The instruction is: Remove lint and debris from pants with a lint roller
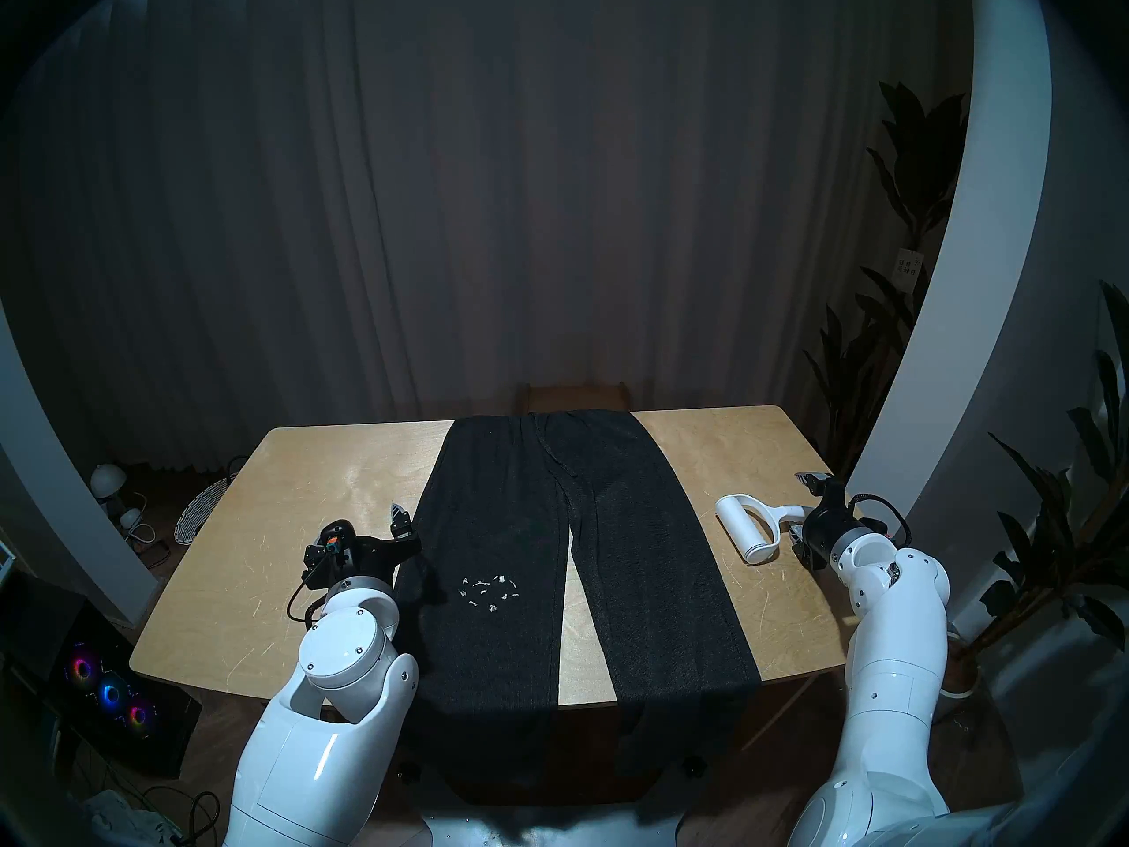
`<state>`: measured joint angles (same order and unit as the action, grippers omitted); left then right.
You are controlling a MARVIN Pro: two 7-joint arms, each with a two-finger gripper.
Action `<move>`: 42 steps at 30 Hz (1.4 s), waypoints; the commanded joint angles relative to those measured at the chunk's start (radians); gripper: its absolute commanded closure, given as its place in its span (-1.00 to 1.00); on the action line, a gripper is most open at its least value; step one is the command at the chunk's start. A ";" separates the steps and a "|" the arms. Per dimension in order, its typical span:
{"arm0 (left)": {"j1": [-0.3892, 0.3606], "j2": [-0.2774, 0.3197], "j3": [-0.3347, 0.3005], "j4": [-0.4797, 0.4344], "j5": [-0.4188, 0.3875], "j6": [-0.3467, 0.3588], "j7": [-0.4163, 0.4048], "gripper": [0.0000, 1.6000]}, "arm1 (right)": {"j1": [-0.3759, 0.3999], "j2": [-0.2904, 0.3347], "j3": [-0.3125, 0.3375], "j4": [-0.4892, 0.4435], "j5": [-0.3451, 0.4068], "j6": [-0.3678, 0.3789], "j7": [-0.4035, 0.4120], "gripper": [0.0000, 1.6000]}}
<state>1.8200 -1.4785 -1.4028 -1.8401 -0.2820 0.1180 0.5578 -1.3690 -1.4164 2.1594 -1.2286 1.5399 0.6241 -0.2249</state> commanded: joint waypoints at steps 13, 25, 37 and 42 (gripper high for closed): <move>-0.025 -0.030 0.004 -0.005 -0.058 0.046 -0.012 -1.00 | 0.028 0.001 -0.026 0.094 0.001 0.016 -0.027 -0.40; -0.043 -0.005 0.050 0.021 -0.052 0.057 -0.057 -1.00 | 0.016 0.007 -0.001 0.090 0.034 0.067 -0.048 1.00; 0.027 0.049 0.064 0.003 -0.021 -0.045 -0.104 -1.00 | 0.006 -0.099 0.082 -0.114 0.177 0.073 -0.060 1.00; 0.056 0.094 0.050 0.005 -0.025 -0.064 -0.149 -1.00 | 0.026 -0.144 0.056 -0.175 0.214 0.099 -0.039 1.00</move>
<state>1.8453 -1.4405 -1.3352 -1.8095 -0.3156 0.0981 0.4539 -1.3730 -1.4895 2.2357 -1.2975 1.6953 0.6939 -0.3047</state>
